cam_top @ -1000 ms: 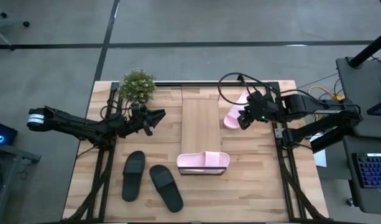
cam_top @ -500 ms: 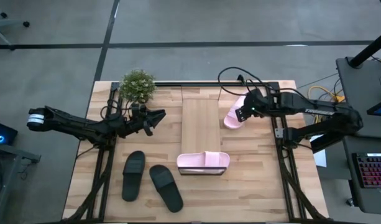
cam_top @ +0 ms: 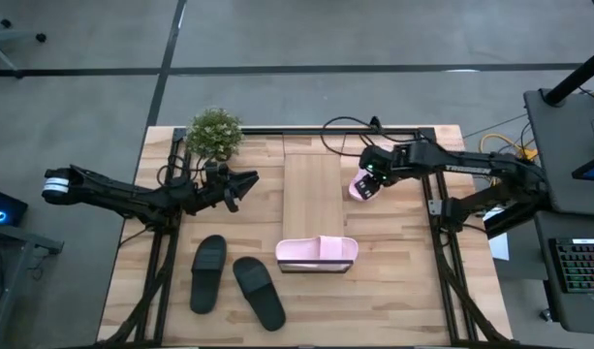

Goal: Pick and place slides into the shelf
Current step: Put the pink slide on the shelf

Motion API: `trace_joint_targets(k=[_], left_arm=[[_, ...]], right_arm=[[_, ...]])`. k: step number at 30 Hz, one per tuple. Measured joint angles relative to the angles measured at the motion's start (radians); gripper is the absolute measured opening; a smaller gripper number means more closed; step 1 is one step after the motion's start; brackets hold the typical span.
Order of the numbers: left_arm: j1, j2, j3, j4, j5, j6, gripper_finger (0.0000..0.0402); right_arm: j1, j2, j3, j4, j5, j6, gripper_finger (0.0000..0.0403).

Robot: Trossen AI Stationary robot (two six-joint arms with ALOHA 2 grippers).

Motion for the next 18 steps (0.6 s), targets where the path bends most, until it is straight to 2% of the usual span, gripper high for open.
trace_joint_targets(k=[11,18], left_arm=[[0.000,0.000,0.000,0.000,0.000,0.000,0.0107],[0.000,0.000,-0.001,0.001,0.000,0.000,0.0107]], right_arm=[[0.000,0.153,0.027,-0.035,0.033,-0.137,0.0203],[-0.034,0.152,0.027,-0.070,0.066,-0.140,0.0201]])
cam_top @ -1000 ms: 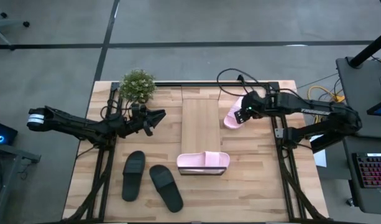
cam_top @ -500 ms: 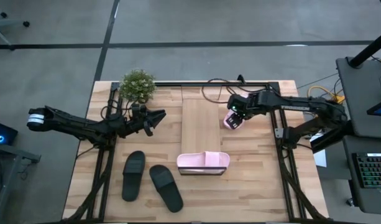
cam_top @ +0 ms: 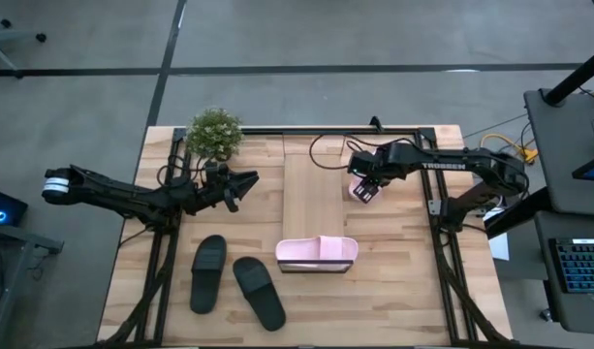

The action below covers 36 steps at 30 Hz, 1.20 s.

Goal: Pick and place slides into the shelf
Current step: Put the pink slide on the shelf

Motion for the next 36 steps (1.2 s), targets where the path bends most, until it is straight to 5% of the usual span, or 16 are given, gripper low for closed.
trace_joint_targets(k=[15,36], left_arm=[[0.000,0.000,-0.002,0.000,0.000,0.000,0.0107],[0.000,0.000,-0.002,0.000,0.000,0.000,0.0107]], right_arm=[[-0.300,-0.066,0.001,0.045,-0.317,-0.209,0.0180],[-0.446,0.088,0.001,0.078,-0.424,-0.467,0.0185]])
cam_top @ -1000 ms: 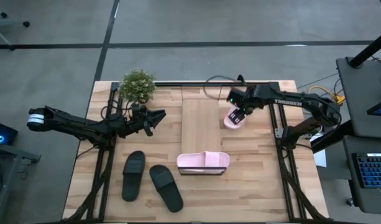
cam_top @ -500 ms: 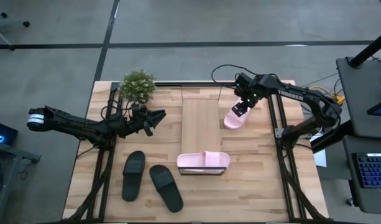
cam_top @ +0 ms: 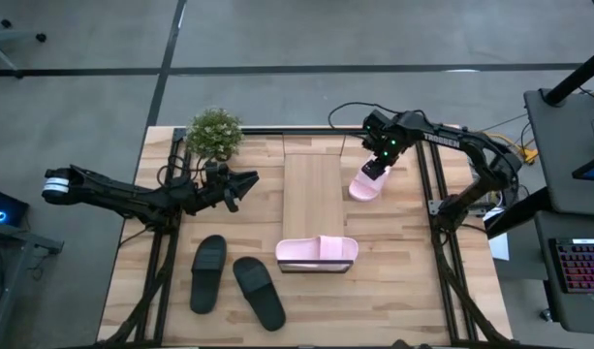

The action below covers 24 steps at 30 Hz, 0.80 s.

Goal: Pick and place slides into the shelf
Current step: Put the pink slide on the shelf

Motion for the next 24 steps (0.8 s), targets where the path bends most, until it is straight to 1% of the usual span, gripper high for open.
trace_joint_targets(k=[8,12,14,19,24], left_arm=[[0.000,0.000,0.000,0.001,0.000,0.000,0.0107],[0.000,0.000,0.000,0.001,0.000,-0.001,0.0107],[0.000,0.000,0.000,0.001,0.000,-0.001,0.0107],[0.000,0.000,0.000,0.001,0.000,-0.001,0.0107],[0.000,0.000,0.000,0.001,0.000,-0.001,0.0107]], right_arm=[[-0.021,0.067,0.000,0.023,-0.011,-0.022,0.0185],[-0.021,0.089,0.000,0.016,-0.104,-0.047,0.0181],[-0.021,0.094,0.000,0.017,-0.128,-0.053,0.0177],[-0.023,0.095,0.000,0.016,-0.130,-0.057,0.0155],[-0.025,0.087,0.000,0.013,-0.129,-0.057,0.0111]])
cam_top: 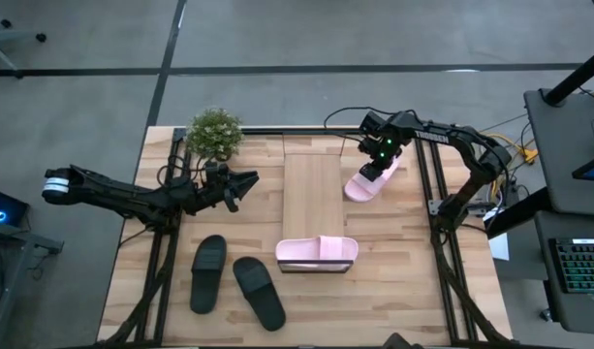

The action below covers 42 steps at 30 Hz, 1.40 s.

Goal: Pick and place slides into the shelf
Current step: Put the pink slide on the shelf

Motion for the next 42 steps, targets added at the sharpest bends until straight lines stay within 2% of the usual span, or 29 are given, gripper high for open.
trace_joint_targets(k=[8,16,31,42], left_arm=[[0.000,0.000,0.000,0.000,0.000,0.000,0.0107],[0.000,0.000,0.000,0.000,0.000,0.000,0.0107],[0.000,0.000,0.000,0.000,-0.001,0.001,0.0107],[0.000,0.000,0.000,0.000,-0.001,0.001,0.0107]], right_arm=[[-0.001,0.010,0.000,-0.002,0.001,0.020,0.0017],[0.000,0.003,0.000,-0.034,0.023,0.045,0.0010],[0.000,-0.197,-0.003,-0.076,-0.005,0.065,0.0009],[0.000,-0.238,-0.002,-0.074,-0.007,0.095,0.0009]])
